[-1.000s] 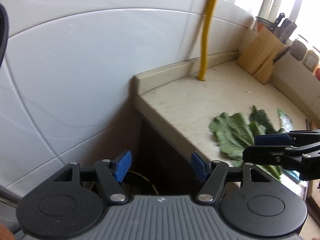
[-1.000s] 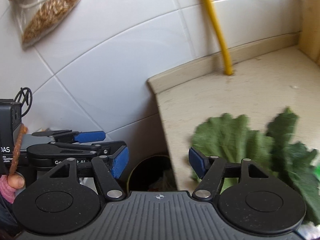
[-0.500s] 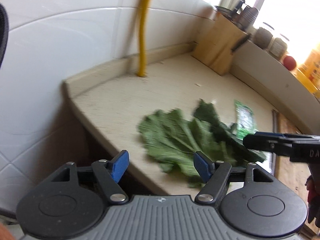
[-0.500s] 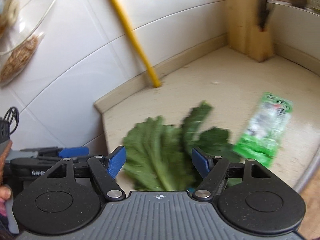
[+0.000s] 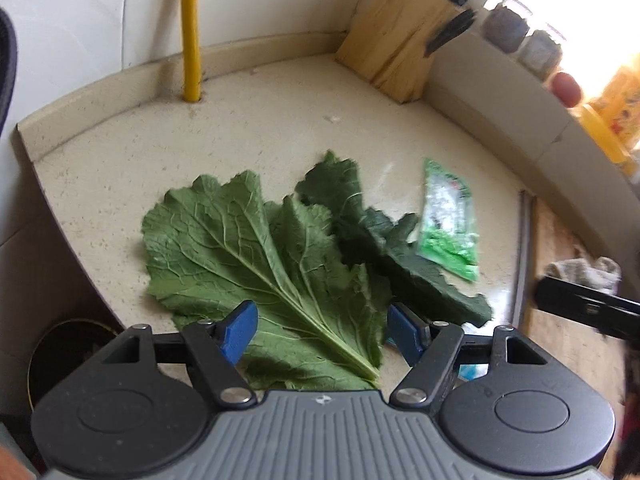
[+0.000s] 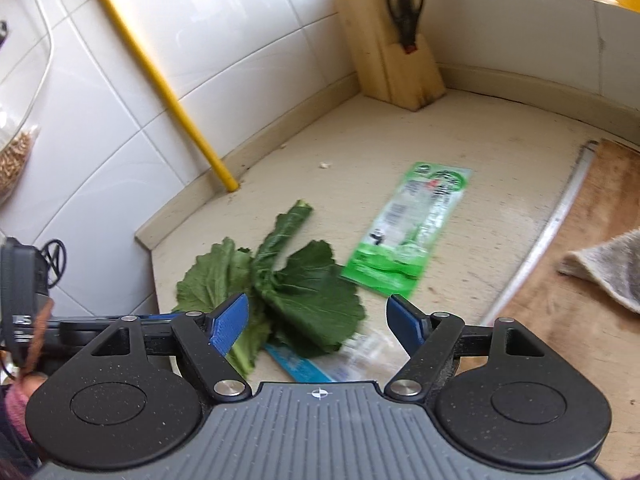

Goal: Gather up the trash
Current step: 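Position the right gripper over the dark leaf while the left lowers onto the broad leaf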

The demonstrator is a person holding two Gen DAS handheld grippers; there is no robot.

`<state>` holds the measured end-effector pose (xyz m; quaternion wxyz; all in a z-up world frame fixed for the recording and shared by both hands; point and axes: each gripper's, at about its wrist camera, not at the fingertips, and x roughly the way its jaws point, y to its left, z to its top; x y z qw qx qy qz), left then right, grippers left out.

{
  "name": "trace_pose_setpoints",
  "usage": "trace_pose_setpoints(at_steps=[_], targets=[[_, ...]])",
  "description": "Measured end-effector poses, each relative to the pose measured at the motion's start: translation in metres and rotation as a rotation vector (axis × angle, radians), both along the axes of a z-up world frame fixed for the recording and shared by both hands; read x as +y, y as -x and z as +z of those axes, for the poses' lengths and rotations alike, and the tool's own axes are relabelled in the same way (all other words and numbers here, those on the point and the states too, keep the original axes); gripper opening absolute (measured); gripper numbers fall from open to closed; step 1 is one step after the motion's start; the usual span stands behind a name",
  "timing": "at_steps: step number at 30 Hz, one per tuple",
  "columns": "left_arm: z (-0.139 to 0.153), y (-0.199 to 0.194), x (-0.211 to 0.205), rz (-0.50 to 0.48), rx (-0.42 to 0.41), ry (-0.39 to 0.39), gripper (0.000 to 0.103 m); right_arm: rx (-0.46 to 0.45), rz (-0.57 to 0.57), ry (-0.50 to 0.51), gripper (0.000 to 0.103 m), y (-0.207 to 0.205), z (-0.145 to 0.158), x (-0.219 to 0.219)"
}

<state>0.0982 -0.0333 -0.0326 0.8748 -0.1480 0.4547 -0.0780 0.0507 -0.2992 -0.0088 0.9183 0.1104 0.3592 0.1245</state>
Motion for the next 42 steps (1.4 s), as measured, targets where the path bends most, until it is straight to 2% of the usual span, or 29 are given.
trace_pose_setpoints(at_steps=[2,4,7,10,14,18,22,25,29,33,36,38,42], targets=[[-0.007,-0.004,-0.001,0.033,0.024,-0.006,0.067,0.003,-0.004,-0.009,0.082,0.001,-0.002,-0.008],[-0.008,-0.003,-0.003,0.054,0.01,-0.015,0.069,0.005,-0.004,-0.017,0.082,0.0,-0.004,-0.015],[-0.009,-0.001,-0.004,0.054,0.0,-0.034,0.069,0.008,-0.003,-0.029,0.083,-0.003,-0.006,-0.023],[-0.009,0.002,-0.003,0.046,-0.004,-0.089,0.069,0.017,0.001,-0.038,0.083,-0.008,-0.009,-0.029],[-0.005,0.005,0.014,0.111,0.014,-0.15,0.069,0.038,0.005,-0.042,0.085,-0.017,-0.014,-0.03],[-0.004,-0.003,0.038,0.181,0.034,-0.146,0.066,0.053,0.013,-0.03,0.085,-0.024,-0.017,-0.023],[-0.002,-0.012,0.035,0.12,0.031,-0.029,0.067,0.05,0.013,-0.003,0.086,-0.027,-0.013,-0.011],[-0.007,-0.022,0.027,0.092,0.027,-0.005,0.07,0.043,-0.001,0.01,0.086,-0.029,-0.009,-0.007],[-0.009,-0.023,0.028,0.071,-0.019,-0.05,0.07,0.054,-0.022,0.023,0.086,-0.034,-0.01,-0.002],[-0.011,-0.033,0.038,0.062,-0.05,-0.194,0.063,0.066,-0.031,0.03,0.086,-0.041,-0.012,0.006],[-0.01,-0.05,0.051,0.072,-0.052,-0.198,0.06,0.073,-0.012,0.039,0.086,-0.048,-0.012,0.019],[-0.008,-0.06,0.06,0.091,-0.049,-0.167,0.057,0.077,0.018,0.047,0.087,-0.055,-0.012,0.032],[-0.003,-0.062,0.068,0.042,-0.054,-0.149,0.057,0.081,0.097,0.088,0.087,-0.07,-0.017,0.063]])
